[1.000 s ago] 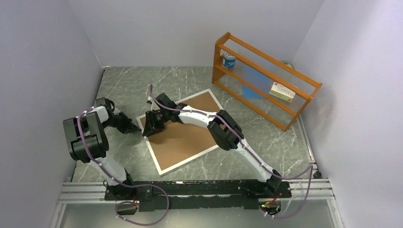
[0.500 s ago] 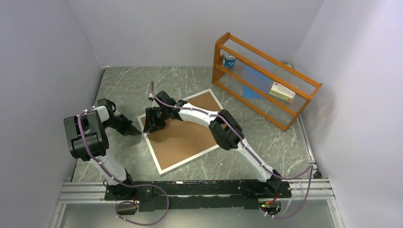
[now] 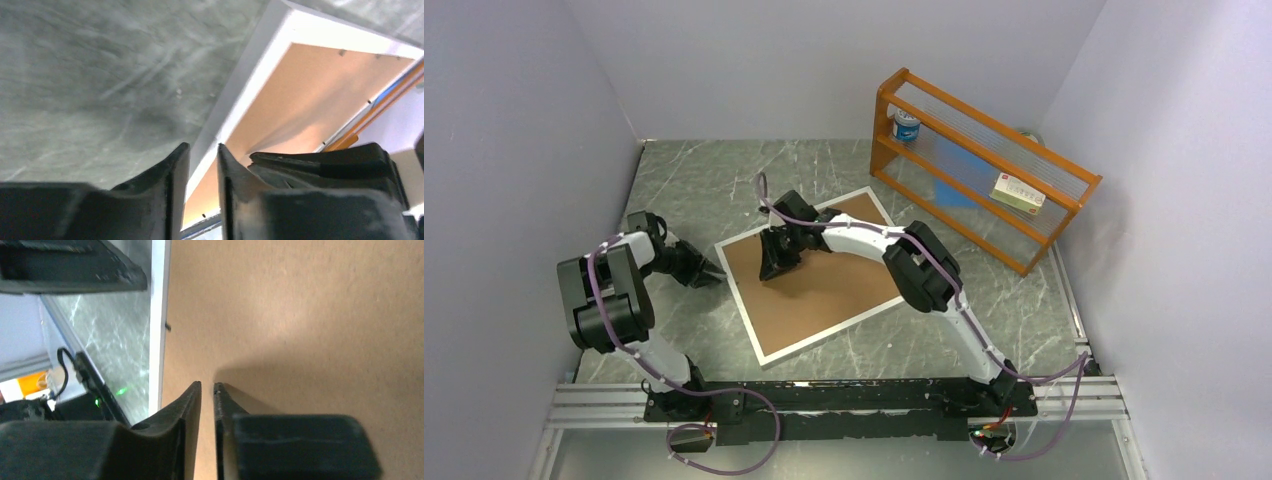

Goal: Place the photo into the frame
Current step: Install the photo frame at the center of the board.

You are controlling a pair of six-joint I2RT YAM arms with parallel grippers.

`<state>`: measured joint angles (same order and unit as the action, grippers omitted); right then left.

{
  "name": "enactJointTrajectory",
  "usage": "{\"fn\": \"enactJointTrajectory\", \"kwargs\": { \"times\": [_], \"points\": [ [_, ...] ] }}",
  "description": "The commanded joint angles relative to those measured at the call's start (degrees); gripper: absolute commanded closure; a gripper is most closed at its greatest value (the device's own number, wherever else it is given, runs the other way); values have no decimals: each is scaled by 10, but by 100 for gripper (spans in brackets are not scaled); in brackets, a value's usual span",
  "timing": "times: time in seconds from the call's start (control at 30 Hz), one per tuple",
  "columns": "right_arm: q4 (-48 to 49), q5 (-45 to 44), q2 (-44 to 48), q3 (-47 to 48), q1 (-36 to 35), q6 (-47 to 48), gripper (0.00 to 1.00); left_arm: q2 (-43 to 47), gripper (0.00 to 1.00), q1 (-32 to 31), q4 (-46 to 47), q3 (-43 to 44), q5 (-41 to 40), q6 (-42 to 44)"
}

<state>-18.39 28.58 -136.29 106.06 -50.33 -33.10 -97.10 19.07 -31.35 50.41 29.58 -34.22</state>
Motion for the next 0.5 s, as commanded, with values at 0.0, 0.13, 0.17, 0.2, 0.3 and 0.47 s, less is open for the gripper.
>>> {"fn": "enactJointTrajectory", "kwargs": {
  "times": [0.0, 0.13, 0.17, 0.2, 0.3, 0.47],
  "points": [
    [41, 122, 66, -44, -3, 89, 84, 68, 61, -2, 57, -21, 54, -21],
    [-12, 184, 75, -56, -22, 149, 85, 88, 47, -3, 64, -46, 59, -27],
    [-19, 192, 73, -58, -26, 153, 87, 89, 45, -2, 67, -53, 60, -29],
    [-20, 198, 72, -60, -32, 150, 88, 88, 44, -3, 70, -60, 63, -30],
    [-6, 225, 69, -66, -43, 138, 93, 76, 48, -3, 75, -73, 78, -34],
    [14, 257, 41, -40, -55, 101, 95, 60, 59, -3, 57, -88, 68, -37]
  ]
}}
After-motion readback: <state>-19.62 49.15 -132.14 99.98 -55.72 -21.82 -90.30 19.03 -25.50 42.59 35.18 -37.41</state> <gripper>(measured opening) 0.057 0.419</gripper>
